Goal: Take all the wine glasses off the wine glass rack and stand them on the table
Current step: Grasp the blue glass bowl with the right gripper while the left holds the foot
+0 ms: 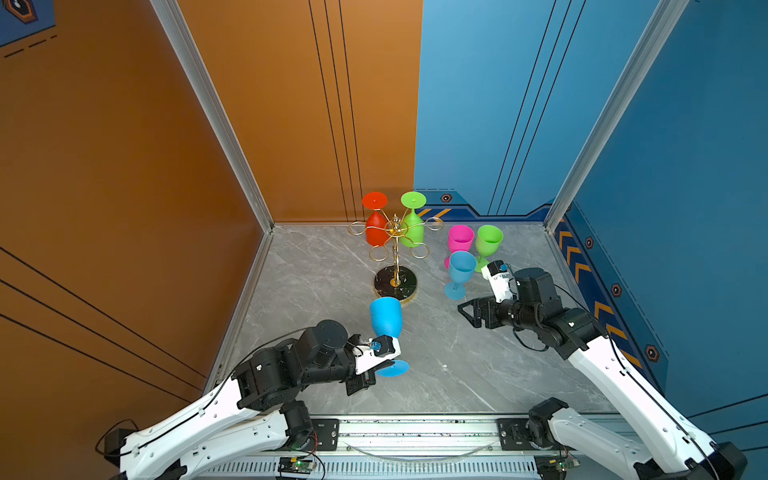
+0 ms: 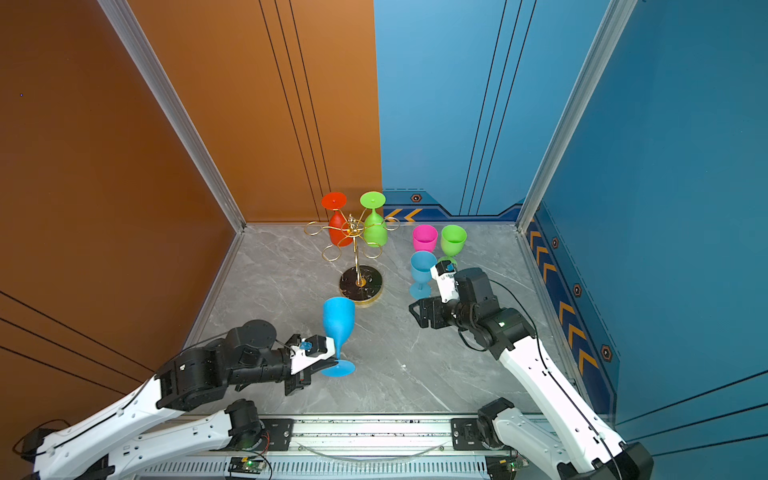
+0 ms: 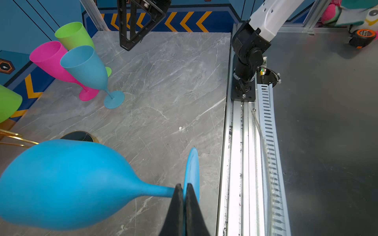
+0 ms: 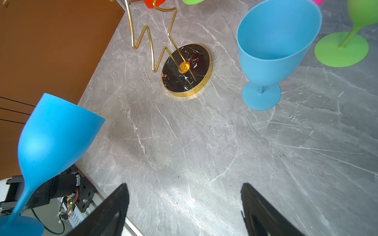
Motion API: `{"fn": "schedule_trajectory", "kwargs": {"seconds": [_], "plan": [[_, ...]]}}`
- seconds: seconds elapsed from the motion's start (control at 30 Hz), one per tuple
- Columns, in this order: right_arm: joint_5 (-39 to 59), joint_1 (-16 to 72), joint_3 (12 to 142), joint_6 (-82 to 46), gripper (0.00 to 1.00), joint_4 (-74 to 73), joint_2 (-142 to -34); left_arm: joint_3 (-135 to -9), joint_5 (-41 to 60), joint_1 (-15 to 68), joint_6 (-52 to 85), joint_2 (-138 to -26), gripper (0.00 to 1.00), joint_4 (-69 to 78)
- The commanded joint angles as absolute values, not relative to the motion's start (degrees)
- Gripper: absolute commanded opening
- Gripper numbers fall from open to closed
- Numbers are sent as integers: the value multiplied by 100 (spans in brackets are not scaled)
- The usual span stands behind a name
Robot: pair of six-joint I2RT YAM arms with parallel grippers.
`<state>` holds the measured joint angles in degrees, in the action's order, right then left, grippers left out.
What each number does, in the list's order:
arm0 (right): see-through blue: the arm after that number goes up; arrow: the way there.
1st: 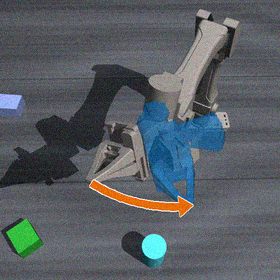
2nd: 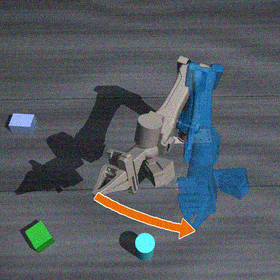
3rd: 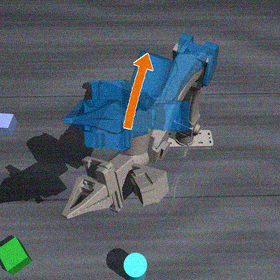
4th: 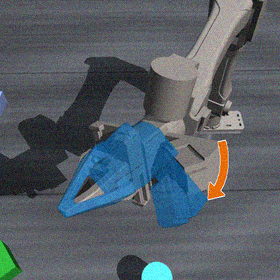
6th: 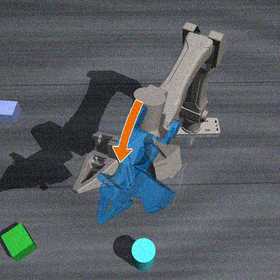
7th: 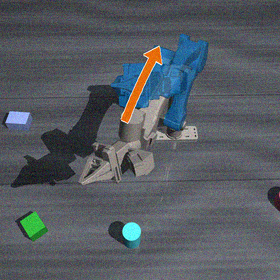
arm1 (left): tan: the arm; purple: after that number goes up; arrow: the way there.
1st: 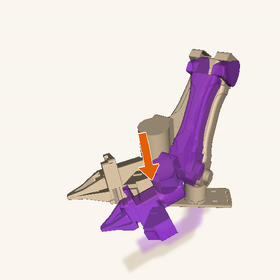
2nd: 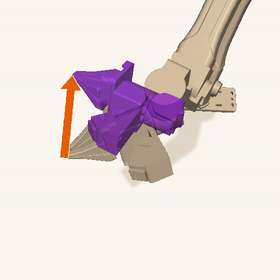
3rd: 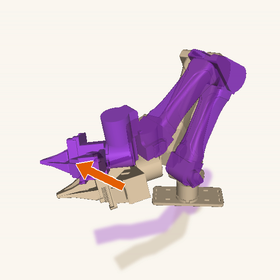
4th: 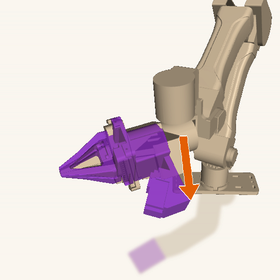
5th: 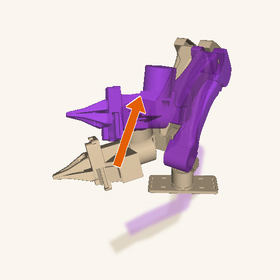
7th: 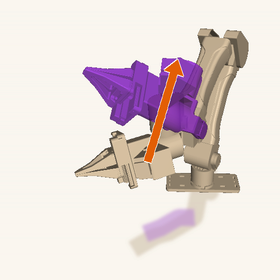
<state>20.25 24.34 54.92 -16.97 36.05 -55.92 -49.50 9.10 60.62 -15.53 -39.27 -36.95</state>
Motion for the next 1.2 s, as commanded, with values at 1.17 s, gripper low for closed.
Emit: {"fn": "schedule_trajectory", "kwargs": {"seconds": [1.17], "plan": [[3609, 3329, 7305, -2347, 74, 3775, -7310, -2831, -4104, 8820, -7517, -3808, 0, -1285]]}}
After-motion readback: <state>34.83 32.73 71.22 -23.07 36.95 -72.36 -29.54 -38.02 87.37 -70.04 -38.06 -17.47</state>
